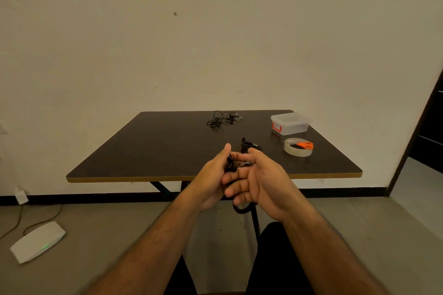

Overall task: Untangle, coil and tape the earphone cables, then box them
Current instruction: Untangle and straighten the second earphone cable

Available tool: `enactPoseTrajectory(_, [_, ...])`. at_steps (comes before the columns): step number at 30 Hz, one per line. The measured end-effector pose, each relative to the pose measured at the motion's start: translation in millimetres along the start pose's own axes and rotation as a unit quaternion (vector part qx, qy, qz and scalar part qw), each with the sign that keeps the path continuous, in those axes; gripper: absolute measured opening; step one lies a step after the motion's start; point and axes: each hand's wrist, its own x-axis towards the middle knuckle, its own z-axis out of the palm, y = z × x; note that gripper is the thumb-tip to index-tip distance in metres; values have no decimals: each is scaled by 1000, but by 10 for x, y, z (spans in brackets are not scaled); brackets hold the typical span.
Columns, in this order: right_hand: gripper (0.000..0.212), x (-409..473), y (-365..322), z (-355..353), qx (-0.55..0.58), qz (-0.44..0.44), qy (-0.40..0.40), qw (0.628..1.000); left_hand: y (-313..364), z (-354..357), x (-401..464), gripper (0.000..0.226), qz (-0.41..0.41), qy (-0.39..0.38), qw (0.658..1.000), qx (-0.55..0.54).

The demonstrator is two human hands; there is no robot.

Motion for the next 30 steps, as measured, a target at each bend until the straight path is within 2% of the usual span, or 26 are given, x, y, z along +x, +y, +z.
enactPoseTrajectory(2, [51, 1, -32, -21, -24, 3, 6, 1000, -33, -3, 20, 74, -19, -7, 999, -28])
enactPoseTrajectory(5, [75, 1, -28, -29, -118, 4, 42, 992, -61, 20, 40, 75, -28, -10, 1000, -3])
enactPoseTrajectory(9, [78, 32, 42, -41, -314, -51, 85, 944, -76, 77, 19, 79, -27, -32, 997, 71])
enactPoseTrajectory(12, [68, 25, 49, -62, -327, -82, 81, 938, -100, 83, -3, 77, -30, -40, 997, 67])
enactPoseTrajectory(14, [52, 5, 52, -89, -314, -115, 74, 939, -109, 66, 1, 77, -42, -32, 997, 52])
enactPoseTrajectory(17, [29, 49, 37, -219, -314, -187, 157, 917, -86, 42, 15, 72, -69, -16, 997, 27])
enactPoseTrajectory(19, [20, 96, 19, -343, -307, -197, 185, 913, -49, 17, 6, 72, -89, -29, 996, 4])
enactPoseTrajectory(21, [22, 143, 32, -454, -255, -152, 137, 945, -14, -1, -11, 72, -94, -67, 993, -16])
enactPoseTrajectory(24, [36, 180, 140, -507, -111, -73, 2, 991, 46, -3, -42, 68, -88, -116, 989, -31])
enactPoseTrajectory(26, [45, 163, 196, -479, -72, -61, -50, 994, 79, 5, -60, 67, -85, -139, 986, -34])
enactPoseTrajectory(30, [52, 199, 262, -474, -54, -82, -77, 992, 117, -53, -84, 69, -98, -159, 982, -25])
